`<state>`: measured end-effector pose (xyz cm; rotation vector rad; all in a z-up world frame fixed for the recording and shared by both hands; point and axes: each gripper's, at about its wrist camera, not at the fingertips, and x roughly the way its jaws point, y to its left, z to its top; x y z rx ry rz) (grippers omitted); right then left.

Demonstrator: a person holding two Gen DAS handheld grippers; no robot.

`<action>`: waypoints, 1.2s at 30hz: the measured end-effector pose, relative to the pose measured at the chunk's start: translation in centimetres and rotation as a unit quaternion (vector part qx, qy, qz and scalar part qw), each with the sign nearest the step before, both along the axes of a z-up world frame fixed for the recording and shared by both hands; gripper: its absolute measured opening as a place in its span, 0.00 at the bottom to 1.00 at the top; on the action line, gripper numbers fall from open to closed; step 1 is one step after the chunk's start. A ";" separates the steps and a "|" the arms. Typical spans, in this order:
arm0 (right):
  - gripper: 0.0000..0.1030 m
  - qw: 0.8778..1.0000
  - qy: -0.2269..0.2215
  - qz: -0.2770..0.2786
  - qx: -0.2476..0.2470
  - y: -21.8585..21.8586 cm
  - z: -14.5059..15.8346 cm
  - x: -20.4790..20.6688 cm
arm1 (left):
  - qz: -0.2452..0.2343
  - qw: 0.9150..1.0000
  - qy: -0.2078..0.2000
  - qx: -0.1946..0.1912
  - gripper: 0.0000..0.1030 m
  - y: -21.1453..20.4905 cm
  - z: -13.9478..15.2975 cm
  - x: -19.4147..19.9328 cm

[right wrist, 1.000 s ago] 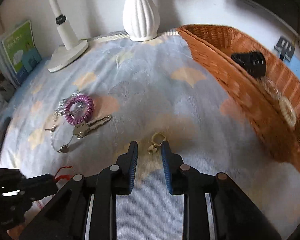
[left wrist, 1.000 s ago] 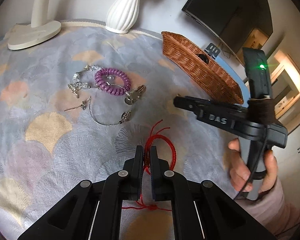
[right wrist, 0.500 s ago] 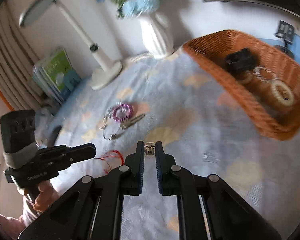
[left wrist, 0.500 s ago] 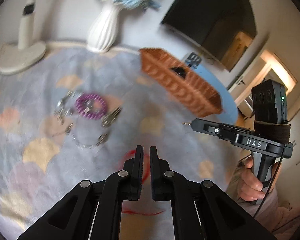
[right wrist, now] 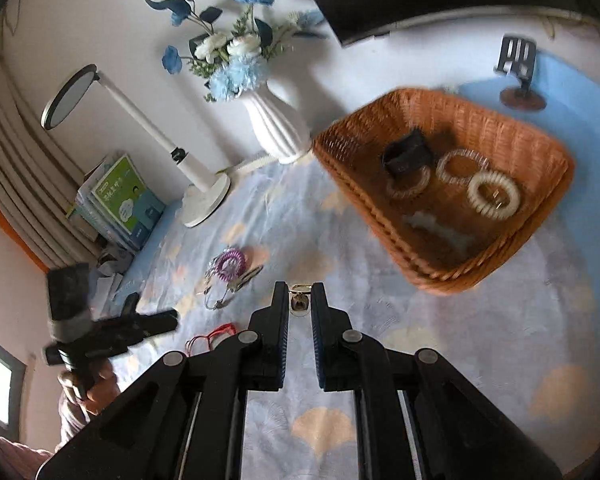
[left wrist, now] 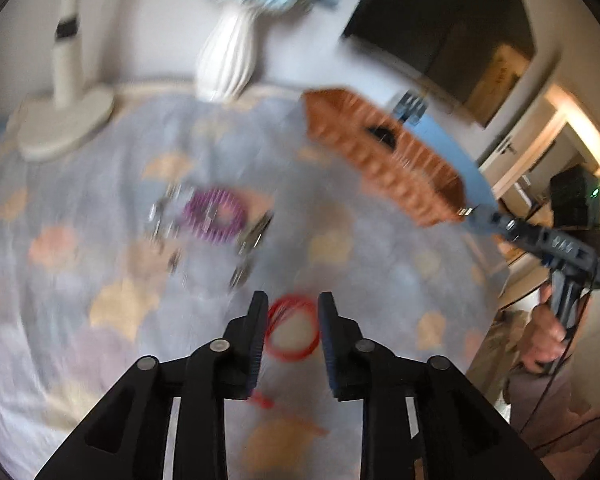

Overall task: Organize jewelry
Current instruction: 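Lift the red bracelet with the left tool while the right tool grasps the gold charm, then carry both items over the wicker basket and open both tools to drop them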

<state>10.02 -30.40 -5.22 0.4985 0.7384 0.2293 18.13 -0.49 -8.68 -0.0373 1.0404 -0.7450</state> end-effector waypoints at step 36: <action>0.13 0.990 0.084 -0.111 -0.021 -15.1 3.0 13.8 | -0.050 0.990 -0.131 -0.017 0.05 -24.5 12.9 12.9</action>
